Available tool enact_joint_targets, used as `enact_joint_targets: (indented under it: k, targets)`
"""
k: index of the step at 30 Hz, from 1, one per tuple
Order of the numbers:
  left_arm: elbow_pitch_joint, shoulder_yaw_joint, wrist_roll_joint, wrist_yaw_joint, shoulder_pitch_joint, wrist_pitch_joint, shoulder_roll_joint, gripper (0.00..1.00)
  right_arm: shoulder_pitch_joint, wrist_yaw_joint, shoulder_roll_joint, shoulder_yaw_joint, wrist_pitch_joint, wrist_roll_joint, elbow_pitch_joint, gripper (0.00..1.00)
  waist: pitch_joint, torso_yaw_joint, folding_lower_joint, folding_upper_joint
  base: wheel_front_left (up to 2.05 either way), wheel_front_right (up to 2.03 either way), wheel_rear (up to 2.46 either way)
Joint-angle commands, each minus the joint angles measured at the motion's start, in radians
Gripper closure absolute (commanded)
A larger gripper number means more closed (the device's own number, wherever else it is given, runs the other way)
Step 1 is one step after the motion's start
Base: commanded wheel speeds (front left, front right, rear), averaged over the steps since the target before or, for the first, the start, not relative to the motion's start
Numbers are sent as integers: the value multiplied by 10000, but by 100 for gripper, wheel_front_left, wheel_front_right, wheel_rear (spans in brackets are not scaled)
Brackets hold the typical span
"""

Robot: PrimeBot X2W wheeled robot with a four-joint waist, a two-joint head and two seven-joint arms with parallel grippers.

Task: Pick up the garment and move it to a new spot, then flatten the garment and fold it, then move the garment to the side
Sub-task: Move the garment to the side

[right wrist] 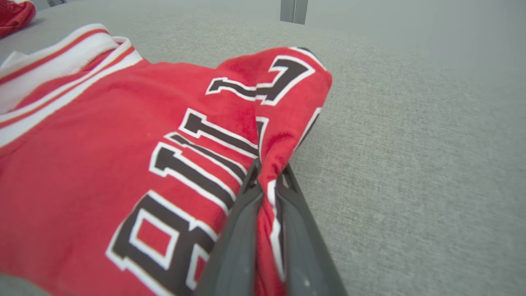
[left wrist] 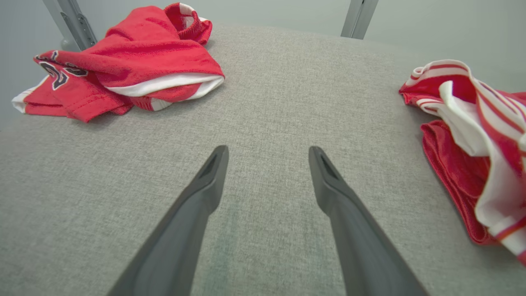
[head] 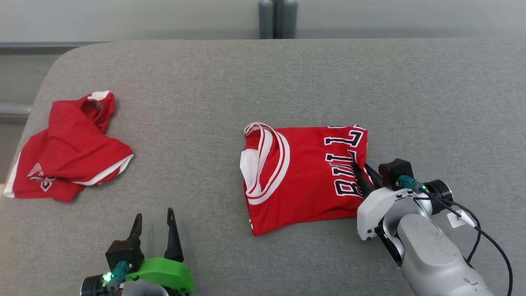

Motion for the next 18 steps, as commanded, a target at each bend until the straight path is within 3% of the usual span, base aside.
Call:
enact_joint_targets:
  k: [1, 9, 18]
  targets:
    - [3, -32, -4, -14, -142, 1, 46, 0, 194, -22, -44, -91, -5, -90, -80, 100, -229, -1042, 0, 0, 0, 0, 0]
    - [137, -298, 156, -169, -454, 1, 49, 0, 448, -22, 64, -389, -14, -205, -310, 100, -336, -3785, 0, 0, 0, 0, 0]
    - [251, -663, 359, -347, -826, 1, 52, 0, 711, -21, 177, -22, -16, 344, -597, 100, -253, -6100, 0, 0, 0, 0, 0]
